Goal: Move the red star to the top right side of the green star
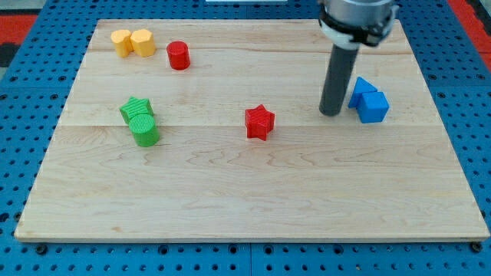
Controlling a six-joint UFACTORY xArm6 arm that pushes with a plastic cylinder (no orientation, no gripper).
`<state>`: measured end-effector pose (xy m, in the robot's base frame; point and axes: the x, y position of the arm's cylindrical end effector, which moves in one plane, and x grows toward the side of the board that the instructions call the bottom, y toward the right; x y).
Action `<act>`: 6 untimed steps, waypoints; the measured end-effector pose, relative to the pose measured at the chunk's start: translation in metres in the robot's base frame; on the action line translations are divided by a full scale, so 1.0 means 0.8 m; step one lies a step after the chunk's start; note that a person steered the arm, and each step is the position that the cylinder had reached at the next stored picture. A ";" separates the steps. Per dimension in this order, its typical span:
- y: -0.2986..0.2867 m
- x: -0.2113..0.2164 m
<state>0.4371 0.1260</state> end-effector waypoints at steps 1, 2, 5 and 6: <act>-0.040 0.031; -0.152 -0.028; -0.188 0.021; -0.281 -0.023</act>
